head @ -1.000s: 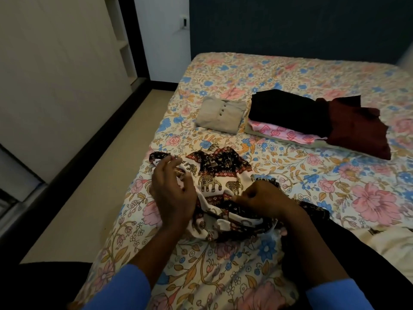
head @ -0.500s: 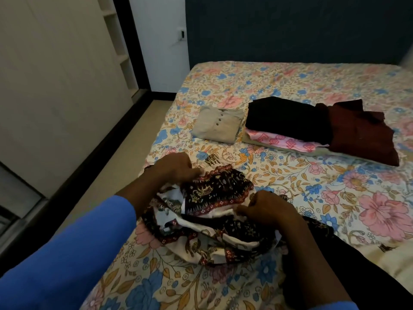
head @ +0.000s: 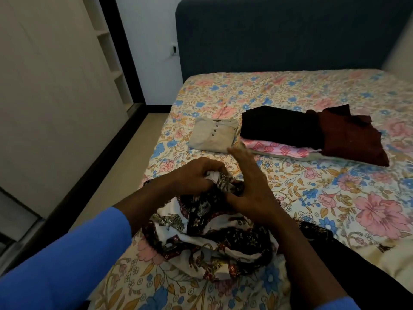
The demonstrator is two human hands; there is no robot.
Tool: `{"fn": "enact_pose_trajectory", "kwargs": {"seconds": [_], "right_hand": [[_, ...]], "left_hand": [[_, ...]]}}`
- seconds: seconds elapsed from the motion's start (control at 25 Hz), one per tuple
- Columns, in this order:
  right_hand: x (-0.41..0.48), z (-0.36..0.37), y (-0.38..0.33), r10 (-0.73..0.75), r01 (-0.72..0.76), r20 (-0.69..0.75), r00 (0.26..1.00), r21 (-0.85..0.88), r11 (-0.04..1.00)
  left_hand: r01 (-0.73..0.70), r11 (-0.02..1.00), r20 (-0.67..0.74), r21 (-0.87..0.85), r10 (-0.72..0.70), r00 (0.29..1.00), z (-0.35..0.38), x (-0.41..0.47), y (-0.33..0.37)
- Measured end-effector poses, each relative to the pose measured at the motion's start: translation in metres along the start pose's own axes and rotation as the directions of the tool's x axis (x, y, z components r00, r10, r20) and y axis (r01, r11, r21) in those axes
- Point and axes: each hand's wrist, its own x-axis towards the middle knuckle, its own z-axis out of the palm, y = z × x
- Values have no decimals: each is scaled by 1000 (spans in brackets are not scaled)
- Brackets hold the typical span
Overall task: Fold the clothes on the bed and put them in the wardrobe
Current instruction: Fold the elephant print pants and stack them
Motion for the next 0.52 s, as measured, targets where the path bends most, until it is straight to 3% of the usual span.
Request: {"fn": "enact_pose_trajectory", "kwargs": {"seconds": [0.08, 0.16, 0.2, 0.24, 0.28, 0.32, 0.44, 0.52], "right_hand": [[4, -12, -36, -20, -7, 147, 989, 183, 983], [12, -29, -62, -38, 9, 160, 986, 182, 983], [16, -42, -85, -78, 72, 114, 990, 62, 995], [19, -56, -102, -110, 111, 86, 990, -7, 994], [22, -73, -129, -137, 141, 65, 988, -59, 988], [26, -89, -148, -141, 145, 59, 988, -68, 987], [30, -131, -217, -195, 205, 68, 979, -213, 955], [33, -150, -257, -205, 265, 173, 963, -508, 820]], "left_hand": [[-15, 1000, 90, 12, 14, 996, -27, -24, 50], [-32, 933, 112, 359, -9, 994, -57, -42, 85], [-77, 752, 120, 654, -3, 993, -79, -57, 102], [-90, 489, 115, 868, -21, 993, -98, -70, 118], [-75, 232, 88, 970, -46, 995, -121, -88, 138], [-52, 82, 59, 995, -87, 994, -141, -99, 151], [83, -152, -94, 985, -63, 994, -203, -143, 193], [153, -242, -149, 958, 33, 988, -238, -169, 219]]}}
